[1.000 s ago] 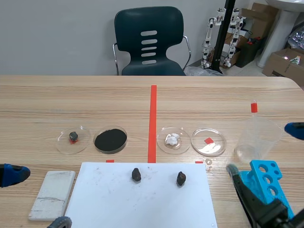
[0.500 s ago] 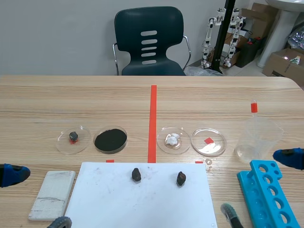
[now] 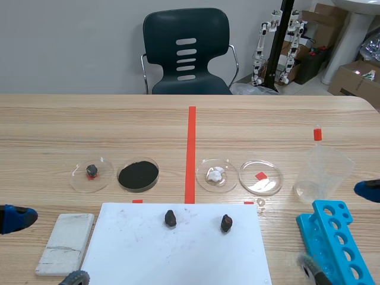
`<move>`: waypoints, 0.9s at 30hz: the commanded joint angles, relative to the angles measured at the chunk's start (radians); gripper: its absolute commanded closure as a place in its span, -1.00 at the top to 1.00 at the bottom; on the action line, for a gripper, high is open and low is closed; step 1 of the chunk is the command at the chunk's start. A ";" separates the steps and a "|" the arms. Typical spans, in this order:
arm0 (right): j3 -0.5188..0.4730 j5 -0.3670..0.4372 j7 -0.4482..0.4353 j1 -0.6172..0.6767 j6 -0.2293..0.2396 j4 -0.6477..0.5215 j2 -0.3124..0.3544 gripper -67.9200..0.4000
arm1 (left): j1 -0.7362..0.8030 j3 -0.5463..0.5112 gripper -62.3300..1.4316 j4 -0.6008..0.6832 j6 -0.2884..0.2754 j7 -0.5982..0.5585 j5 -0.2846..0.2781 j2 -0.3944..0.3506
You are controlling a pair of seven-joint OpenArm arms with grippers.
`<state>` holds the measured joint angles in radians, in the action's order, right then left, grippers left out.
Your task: Return to the home posture
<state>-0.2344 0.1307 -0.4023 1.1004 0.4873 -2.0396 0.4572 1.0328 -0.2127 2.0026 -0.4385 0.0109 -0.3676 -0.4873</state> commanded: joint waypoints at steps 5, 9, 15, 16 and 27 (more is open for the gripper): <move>0.003 0.011 -0.055 -0.003 0.008 -0.019 0.006 1.00 | -0.003 -0.003 1.00 0.014 0.002 -0.011 -0.011 0.007; 0.003 0.006 -0.060 -0.003 0.008 -0.019 0.006 1.00 | -0.003 -0.003 1.00 0.014 0.002 -0.011 -0.011 0.007; 0.003 -0.015 -0.060 -0.003 0.008 -0.019 0.006 1.00 | -0.003 -0.003 1.00 0.014 0.002 -0.011 -0.011 0.007; 0.003 -0.015 -0.060 -0.003 0.008 -0.019 0.006 1.00 | -0.003 -0.003 1.00 0.014 0.002 -0.011 -0.011 0.007; 0.003 -0.014 -0.060 -0.003 0.008 -0.019 0.005 1.00 | -0.003 -0.003 1.00 0.014 0.002 -0.011 -0.011 0.007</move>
<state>-0.2337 0.1047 -0.4473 1.0977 0.4946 -2.0396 0.4572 1.0328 -0.2127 2.0026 -0.4385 0.0109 -0.3676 -0.4873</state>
